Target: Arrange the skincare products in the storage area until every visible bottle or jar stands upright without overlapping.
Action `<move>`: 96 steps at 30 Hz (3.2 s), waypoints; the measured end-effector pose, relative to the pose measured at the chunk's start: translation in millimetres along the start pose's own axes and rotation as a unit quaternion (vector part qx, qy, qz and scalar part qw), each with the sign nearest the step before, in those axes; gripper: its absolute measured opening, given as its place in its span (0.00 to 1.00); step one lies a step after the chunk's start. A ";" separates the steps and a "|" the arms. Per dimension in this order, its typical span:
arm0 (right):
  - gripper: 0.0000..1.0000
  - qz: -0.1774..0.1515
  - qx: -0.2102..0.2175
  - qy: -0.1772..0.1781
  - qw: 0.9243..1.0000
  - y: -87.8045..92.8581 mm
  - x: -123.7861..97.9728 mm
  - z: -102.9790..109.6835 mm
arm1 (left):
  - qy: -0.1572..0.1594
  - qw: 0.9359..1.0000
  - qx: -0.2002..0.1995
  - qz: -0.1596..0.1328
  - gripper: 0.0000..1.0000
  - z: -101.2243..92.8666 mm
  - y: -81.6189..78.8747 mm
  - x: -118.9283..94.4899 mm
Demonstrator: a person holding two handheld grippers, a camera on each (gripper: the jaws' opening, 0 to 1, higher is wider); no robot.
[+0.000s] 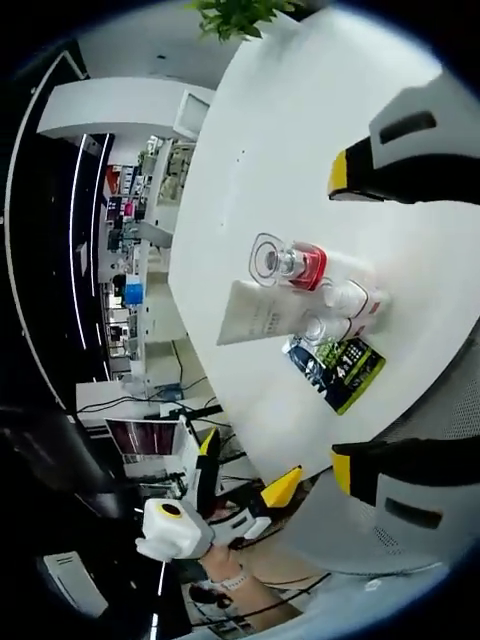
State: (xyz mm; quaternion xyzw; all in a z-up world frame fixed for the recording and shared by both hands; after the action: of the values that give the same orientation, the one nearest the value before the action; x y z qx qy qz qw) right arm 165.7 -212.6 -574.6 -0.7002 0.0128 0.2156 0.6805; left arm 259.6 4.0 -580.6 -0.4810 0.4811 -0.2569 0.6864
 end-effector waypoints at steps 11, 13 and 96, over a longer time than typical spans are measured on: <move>1.00 0.013 -0.015 -0.002 1.000 4.8 1.9 -0.1 | -0.003 0.999 0.004 -0.044 0.97 -6.5 -3.0 -6.9; 1.00 0.016 -0.014 -0.004 1.000 6.4 2.1 -0.1 | -0.002 0.999 0.005 -0.038 0.97 -5.4 -0.2 -6.6; 1.00 0.043 0.037 0.013 0.998 32.3 9.5 -31.0 | 0.035 0.984 -0.028 0.170 0.38 65.1 45.1 209.9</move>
State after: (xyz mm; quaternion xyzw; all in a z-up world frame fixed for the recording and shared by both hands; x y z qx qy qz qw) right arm 173.1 -242.0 -608.8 -0.6761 0.0596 0.2347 0.6959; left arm 398.8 -122.0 -703.5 -0.4018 0.5869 -0.1396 0.6889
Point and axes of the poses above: the point that each gripper's makers call its tool centre point, and the gripper's own axes: x roughly forward along the fingers, z roughly to its left, y roughly out of its underside, the point moved 5 cm from there along -x, roughly backward along the fingers, and after that the axes turned 11 degrees about -z, right-handed, at the moved point
